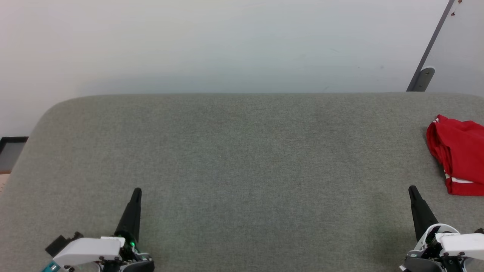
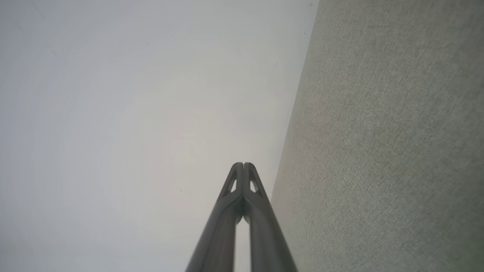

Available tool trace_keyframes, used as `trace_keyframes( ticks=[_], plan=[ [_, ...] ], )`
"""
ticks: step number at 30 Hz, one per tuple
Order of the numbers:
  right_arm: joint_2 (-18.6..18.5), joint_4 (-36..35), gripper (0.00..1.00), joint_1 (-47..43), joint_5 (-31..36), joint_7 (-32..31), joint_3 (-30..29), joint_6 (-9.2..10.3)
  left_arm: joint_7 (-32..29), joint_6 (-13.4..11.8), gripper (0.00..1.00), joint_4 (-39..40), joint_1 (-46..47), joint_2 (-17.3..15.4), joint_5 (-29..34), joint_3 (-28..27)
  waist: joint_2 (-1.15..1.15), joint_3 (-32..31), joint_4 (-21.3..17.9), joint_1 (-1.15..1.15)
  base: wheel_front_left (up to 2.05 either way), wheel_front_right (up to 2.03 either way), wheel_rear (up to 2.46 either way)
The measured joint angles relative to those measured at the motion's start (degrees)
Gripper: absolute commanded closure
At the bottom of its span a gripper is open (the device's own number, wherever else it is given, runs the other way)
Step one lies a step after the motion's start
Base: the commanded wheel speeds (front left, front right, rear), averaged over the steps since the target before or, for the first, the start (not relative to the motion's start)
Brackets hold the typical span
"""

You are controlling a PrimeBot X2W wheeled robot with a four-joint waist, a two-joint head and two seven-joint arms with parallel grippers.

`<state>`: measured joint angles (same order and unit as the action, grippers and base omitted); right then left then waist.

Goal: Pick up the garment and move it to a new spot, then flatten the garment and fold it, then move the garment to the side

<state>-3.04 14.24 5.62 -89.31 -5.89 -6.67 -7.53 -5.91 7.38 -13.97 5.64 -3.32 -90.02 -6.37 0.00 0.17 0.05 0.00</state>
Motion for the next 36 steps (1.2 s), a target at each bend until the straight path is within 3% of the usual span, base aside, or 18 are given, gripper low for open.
trace_keyframes(
  ticks=[8, 36],
  plan=[
    [0.05, -0.09, 1.0, 0.46, -3.0, -0.68, 0.02, 0.01, -0.7, 0.0, 1.0, -0.04, 0.3, 0.49, -2.29, -0.16, 0.0, 0.01, -0.05, 0.0, 0.0, 0.0, 0.0],
    [0.07, -0.15, 1.0, 0.56, -3.01, -0.68, 0.03, 0.01, -0.69, 0.0, 1.0, -0.04, 0.35, 0.54, -2.29, -0.15, 0.0, 0.01, -0.05, 0.0, 0.0, 0.0, 0.0]
  ],
)
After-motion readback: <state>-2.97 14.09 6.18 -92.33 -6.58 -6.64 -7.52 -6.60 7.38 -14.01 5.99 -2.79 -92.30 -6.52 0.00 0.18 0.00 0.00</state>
